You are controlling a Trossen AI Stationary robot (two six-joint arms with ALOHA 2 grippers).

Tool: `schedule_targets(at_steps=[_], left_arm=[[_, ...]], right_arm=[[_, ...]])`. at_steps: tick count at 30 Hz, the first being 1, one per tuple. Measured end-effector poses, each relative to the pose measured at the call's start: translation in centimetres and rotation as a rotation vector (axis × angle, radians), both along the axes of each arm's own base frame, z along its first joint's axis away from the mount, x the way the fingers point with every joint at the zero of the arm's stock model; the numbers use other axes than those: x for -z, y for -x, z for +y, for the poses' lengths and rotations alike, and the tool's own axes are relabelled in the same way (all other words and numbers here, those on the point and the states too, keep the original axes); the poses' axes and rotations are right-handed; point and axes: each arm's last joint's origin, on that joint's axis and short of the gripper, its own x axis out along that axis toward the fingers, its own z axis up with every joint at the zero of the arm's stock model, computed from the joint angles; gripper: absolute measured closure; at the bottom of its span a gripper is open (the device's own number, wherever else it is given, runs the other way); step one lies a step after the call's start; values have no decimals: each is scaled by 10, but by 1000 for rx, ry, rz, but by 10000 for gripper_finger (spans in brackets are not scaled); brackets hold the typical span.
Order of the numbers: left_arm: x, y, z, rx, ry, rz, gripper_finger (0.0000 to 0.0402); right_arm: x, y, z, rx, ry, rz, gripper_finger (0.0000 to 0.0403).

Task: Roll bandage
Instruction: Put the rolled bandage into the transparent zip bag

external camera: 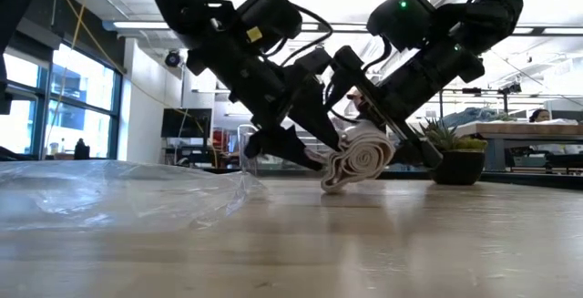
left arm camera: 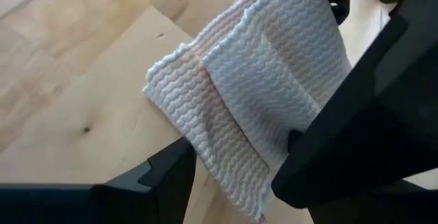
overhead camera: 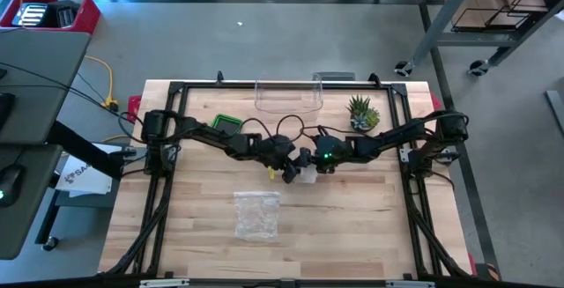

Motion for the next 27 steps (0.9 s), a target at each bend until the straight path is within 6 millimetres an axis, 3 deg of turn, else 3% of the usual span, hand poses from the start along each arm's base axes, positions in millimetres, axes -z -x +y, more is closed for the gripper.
schedule_targets(at_steps=[11,15,19,25,27], left_arm=[[1,-2,0,13,-16,-19,177],[2,-3,0,11,-15,-24,177],[3,-3,0,4,-5,-29,177],[3,-4,0,4,0,-37,177],[3,-4,0,9,0,-38,177]], right_arm=[[0,0,2,-10,71,-5,18],[0,0,2,-6,65,-6,46],[1,0,2,-5,62,7,135],[3,2,2,-23,78,21,347],[3,1,2,-37,95,15,360]])
